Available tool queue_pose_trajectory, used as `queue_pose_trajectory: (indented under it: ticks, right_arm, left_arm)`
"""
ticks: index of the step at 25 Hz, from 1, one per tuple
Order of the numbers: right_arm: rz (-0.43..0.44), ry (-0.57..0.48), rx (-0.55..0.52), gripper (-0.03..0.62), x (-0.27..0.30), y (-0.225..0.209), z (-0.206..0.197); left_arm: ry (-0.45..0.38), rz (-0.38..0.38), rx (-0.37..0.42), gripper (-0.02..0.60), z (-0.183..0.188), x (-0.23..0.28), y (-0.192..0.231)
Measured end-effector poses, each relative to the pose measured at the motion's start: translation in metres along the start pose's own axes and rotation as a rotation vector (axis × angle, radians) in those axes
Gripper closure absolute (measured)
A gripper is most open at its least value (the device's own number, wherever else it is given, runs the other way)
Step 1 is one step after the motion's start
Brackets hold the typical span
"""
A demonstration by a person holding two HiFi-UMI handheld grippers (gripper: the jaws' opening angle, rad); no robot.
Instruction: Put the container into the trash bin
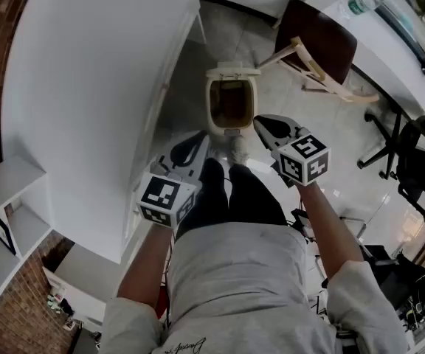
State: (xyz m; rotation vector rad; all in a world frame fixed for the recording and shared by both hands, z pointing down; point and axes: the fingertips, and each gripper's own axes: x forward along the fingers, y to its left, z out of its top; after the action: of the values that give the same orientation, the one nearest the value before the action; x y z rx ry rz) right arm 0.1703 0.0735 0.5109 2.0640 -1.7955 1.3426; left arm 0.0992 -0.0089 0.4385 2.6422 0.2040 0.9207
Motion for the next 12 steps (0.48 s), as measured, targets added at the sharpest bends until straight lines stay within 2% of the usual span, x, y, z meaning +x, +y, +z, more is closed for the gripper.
queue_pose_trajectory:
  ticks: [5, 12]
  right_arm:
    - [0.086, -0.032, -0.037, 0.563, -0.034, 0.034, 0.020]
    - [0.101, -0.081, -0.060, 0.565, -0.076, 0.054, 0.047]
  left_arm:
    - [-0.031, 0.030, 0.025, 0.565, 0.025, -0.020, -0.006]
    - [-0.062, 0.032, 0.084, 0.565, 0.053, -0.041, -0.024]
